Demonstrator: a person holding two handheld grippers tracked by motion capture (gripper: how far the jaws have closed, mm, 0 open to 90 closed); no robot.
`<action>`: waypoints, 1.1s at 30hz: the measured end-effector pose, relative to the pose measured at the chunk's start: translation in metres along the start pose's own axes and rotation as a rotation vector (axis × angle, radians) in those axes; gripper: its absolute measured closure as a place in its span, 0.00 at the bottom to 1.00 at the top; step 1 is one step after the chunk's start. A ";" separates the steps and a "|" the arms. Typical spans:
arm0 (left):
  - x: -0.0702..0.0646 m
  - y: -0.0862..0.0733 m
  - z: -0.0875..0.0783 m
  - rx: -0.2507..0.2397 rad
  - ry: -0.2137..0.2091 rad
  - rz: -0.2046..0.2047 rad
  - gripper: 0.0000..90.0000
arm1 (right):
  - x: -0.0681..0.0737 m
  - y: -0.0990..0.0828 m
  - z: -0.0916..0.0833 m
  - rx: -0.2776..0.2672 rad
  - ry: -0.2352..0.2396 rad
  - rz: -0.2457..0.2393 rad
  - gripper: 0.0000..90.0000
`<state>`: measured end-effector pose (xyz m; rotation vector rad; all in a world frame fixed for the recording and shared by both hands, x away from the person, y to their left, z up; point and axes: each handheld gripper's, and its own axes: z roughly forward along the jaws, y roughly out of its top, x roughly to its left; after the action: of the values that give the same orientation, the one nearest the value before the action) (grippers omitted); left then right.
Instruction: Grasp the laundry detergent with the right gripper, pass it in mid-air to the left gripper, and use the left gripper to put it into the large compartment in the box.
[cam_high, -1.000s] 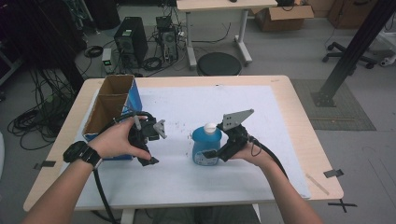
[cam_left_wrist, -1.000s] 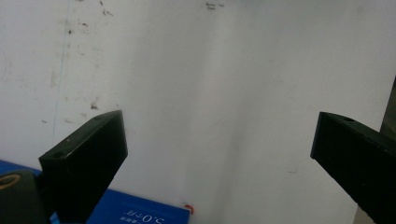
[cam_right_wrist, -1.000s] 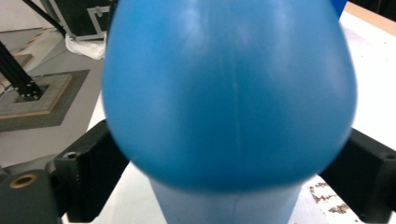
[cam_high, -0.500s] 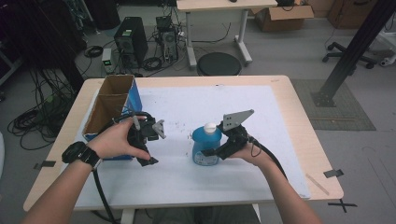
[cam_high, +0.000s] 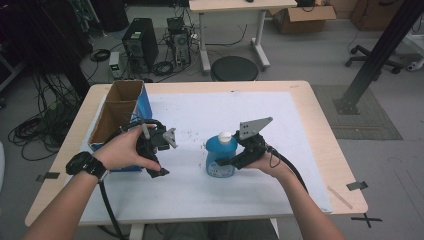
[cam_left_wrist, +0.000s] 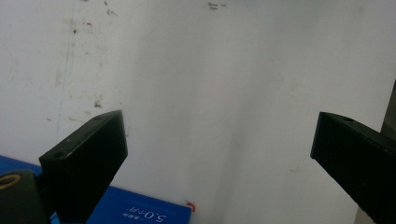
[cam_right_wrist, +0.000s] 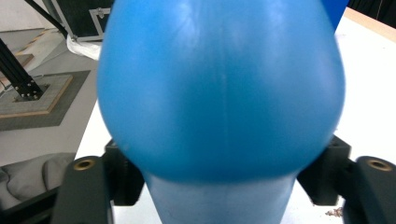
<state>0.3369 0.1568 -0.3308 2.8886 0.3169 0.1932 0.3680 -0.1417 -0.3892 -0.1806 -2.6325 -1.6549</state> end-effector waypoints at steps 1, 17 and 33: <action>0.000 0.000 0.000 0.000 0.001 0.001 0.05 | 0.000 0.000 0.000 0.001 0.000 -0.005 0.36; 0.000 0.003 -0.006 -0.008 0.009 0.010 0.05 | 0.005 -0.001 -0.001 -0.020 -0.019 -0.054 0.46; 0.004 0.014 -0.052 -0.085 0.044 0.023 0.05 | 0.001 0.038 -0.009 0.013 0.014 -0.074 0.47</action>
<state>0.3357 0.1554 -0.2765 2.8086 0.2765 0.2675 0.3713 -0.1335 -0.3513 -0.0711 -2.6699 -1.6535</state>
